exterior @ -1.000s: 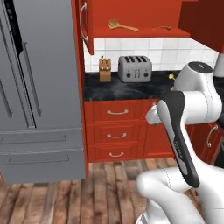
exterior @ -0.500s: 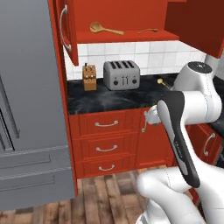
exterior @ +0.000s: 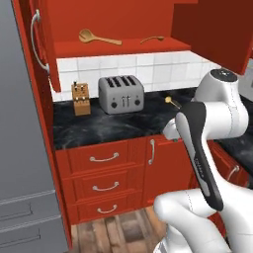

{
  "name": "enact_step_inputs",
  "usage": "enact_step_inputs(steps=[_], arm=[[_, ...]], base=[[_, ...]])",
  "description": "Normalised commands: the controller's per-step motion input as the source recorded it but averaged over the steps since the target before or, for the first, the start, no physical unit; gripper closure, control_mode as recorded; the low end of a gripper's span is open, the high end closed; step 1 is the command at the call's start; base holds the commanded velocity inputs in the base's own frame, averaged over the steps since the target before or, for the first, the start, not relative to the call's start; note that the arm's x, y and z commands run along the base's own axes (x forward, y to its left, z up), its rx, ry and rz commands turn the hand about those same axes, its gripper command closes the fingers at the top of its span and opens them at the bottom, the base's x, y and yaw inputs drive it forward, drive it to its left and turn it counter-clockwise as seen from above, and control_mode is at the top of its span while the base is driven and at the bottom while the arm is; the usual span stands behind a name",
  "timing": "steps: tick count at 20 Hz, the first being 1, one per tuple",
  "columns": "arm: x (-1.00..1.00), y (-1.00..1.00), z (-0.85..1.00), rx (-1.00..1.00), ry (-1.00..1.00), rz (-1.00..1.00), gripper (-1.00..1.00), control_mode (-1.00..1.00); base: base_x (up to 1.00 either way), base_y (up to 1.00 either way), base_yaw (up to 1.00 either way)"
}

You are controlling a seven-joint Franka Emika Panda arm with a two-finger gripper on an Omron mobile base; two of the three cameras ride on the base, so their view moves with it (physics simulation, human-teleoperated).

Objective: Organize the utensils by type. Pick up the wooden spoons from the counter and place them in the open cabinet. Then pick up the metallic utensils from the counter and place them in the open drawer.

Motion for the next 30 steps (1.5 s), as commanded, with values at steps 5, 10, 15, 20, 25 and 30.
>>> enact_step_inputs(steps=[5, 10, 15, 20, 25, 30], arm=[[0.0, 0.0, 0.0, 0.0, 0.0, 0.0, -1.0, 1.0], [0.0, 0.0, 0.0, 0.0, 0.0, 0.0, -1.0, 1.0], [0.0, 0.0, 0.0, 0.0, 0.0, 0.0, -1.0, 1.0], [0.0, 0.0, 0.0, 0.0, 0.0, 0.0, -1.0, 1.0], [0.0, 0.0, 0.0, 0.0, 0.0, 0.0, -1.0, 1.0], [0.0, 0.0, 0.0, 0.0, 0.0, 0.0, -1.0, 1.0]], base=[[0.39, -0.7, -0.14], [0.52, -0.34, -0.1], [0.7, -0.07, -0.04], [0.61, -0.29, -0.07], [0.41, -0.59, -0.11], [0.65, -0.2, -0.05]])
